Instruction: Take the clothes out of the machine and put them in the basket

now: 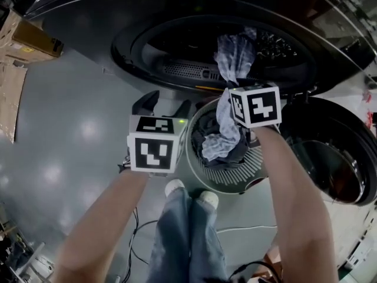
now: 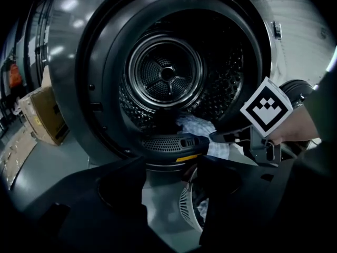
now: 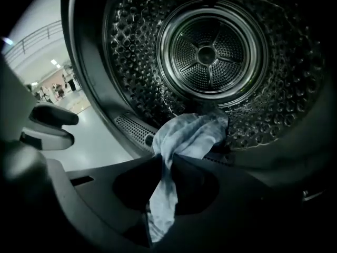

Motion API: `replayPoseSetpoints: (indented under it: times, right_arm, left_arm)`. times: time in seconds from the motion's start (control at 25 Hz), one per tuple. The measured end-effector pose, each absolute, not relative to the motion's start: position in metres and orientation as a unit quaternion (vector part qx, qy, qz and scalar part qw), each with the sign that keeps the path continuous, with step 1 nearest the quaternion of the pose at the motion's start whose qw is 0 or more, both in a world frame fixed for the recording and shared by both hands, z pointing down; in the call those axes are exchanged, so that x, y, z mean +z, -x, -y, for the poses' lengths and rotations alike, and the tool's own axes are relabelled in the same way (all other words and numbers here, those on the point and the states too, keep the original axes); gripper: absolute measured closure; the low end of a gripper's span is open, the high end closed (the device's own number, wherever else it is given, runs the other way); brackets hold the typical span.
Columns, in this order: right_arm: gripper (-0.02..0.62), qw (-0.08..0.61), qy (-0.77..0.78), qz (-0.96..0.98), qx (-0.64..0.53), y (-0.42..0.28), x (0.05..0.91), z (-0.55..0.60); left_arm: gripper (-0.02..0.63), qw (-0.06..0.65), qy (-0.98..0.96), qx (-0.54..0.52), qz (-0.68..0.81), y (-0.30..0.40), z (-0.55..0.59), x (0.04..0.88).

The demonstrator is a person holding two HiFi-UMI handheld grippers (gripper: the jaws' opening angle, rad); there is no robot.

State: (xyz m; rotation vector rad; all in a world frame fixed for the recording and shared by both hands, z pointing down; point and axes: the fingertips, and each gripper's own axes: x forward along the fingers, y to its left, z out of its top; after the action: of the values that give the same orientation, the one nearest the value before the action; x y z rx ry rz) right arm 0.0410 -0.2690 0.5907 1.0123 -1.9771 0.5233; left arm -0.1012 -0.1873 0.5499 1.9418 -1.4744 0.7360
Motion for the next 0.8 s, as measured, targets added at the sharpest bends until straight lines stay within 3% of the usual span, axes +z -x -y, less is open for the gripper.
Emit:
replayPoseSetpoints:
  times: [0.36,0.8]
  right_arm:
    - [0.534,0.397,-0.378,0.801,0.240,-0.063,0.551,0.208]
    - [0.534,0.436,-0.340,0.780,0.292,-0.094,0.531,0.118]
  left_arm:
    - [0.314,0.312,-0.703,0.254,0.586,0.091,0.156,0.519]
    - [0.322,0.307,-0.712,0.240,0.584,0.049,0.135,0.472]
